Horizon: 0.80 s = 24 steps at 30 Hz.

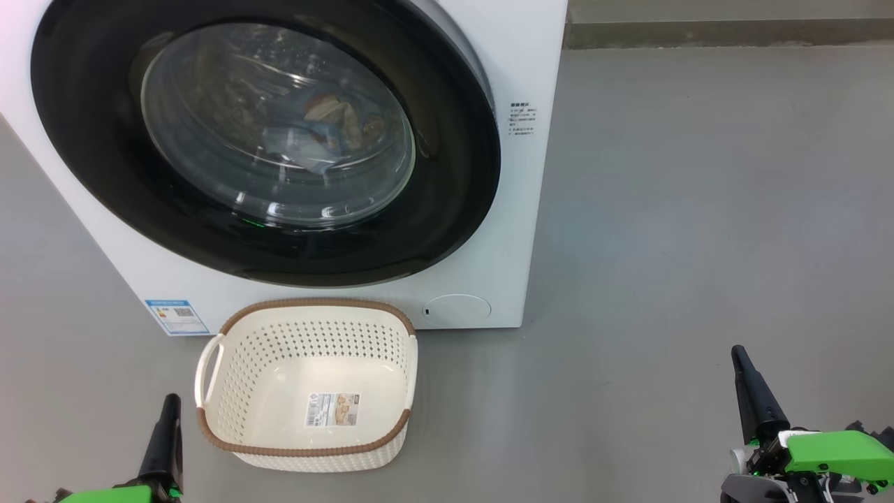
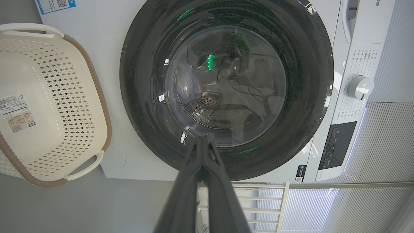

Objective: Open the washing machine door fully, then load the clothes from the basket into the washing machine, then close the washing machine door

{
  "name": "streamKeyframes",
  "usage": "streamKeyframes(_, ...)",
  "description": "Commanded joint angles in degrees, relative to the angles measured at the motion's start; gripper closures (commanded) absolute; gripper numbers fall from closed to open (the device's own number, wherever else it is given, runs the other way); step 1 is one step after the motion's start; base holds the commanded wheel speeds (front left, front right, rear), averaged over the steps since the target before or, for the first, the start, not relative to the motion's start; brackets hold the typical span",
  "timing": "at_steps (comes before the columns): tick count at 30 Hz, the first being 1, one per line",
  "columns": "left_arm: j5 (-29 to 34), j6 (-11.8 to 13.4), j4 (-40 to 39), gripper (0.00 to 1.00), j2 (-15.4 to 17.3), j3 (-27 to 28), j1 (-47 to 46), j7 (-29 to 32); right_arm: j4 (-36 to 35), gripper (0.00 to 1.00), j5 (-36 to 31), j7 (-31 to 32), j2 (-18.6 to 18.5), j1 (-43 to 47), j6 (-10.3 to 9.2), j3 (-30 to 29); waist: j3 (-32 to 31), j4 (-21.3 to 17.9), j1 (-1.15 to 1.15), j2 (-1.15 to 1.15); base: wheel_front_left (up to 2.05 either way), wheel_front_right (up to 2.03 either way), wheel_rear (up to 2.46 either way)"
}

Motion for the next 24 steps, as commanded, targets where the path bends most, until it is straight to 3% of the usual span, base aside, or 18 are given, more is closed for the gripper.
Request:
streamKeyframes(1, -0.18, -0.19, -1.47, 1.0, 0.92, 1.98, -2.19, 0.45, -1.73, 1.0, 0.14, 0.37, -0.02, -0.55, -0.05, 1.4, 0.0, 0.0, 0.0, 0.0, 0.0, 0.0, 0.0)
streamKeyframes(24, -0.19, -0.19, -1.47, 1.0, 0.92, 1.96, -2.19, 0.44, -1.73, 1.0, 0.09, 0.42, 0.02, -0.56, -0.05, 1.34, 0.0, 0.0, 0.0, 0.0, 0.0, 0.0, 0.0)
